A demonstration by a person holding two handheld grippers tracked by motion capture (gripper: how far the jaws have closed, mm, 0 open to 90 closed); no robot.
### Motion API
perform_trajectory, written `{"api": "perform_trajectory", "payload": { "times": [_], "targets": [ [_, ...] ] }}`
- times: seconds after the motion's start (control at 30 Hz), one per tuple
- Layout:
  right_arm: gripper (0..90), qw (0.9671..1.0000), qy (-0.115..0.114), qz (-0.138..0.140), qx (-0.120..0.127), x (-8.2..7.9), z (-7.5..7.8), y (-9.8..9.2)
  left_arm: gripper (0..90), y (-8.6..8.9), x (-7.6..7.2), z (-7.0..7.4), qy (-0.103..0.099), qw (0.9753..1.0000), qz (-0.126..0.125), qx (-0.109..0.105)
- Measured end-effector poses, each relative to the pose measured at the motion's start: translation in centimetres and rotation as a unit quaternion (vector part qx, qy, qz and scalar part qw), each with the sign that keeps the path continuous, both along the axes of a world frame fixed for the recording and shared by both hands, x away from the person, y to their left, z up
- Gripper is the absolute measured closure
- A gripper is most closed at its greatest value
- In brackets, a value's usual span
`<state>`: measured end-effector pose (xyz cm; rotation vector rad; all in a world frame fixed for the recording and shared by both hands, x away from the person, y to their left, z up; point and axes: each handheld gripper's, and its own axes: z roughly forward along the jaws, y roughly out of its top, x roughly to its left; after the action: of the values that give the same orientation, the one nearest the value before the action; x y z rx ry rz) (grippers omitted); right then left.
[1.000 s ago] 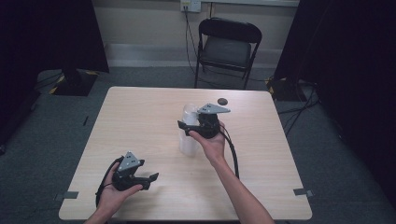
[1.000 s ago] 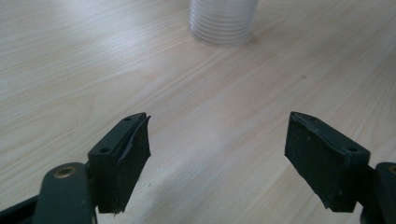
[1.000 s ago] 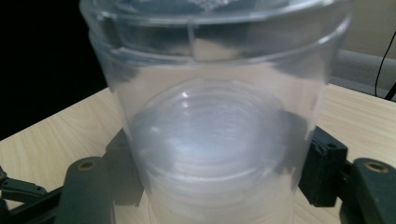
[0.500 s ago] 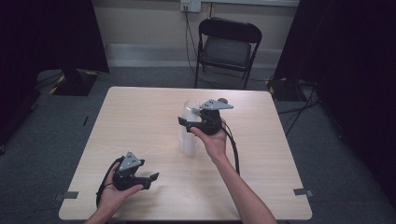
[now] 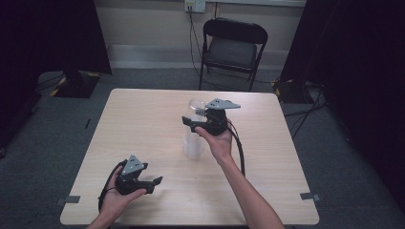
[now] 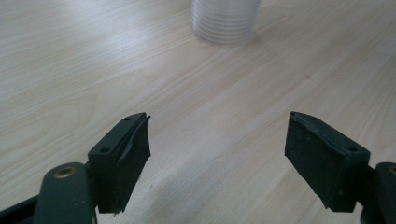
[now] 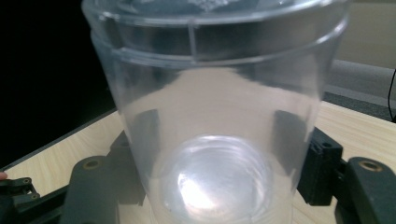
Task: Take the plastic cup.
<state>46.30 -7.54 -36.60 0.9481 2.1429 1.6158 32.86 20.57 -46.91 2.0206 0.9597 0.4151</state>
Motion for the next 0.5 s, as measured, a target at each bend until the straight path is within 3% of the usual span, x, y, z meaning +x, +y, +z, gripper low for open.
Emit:
{"api": "perform_trajectory", "payload": {
  "times": [0.5],
  "targets": [
    [34.7,1.0000,-0.004,0.001,0.008,-0.2,1.5,-0.3,21.6,0.1,0.0,0.0,-0.003,1.0000,0.003,-0.003]
  ]
}}
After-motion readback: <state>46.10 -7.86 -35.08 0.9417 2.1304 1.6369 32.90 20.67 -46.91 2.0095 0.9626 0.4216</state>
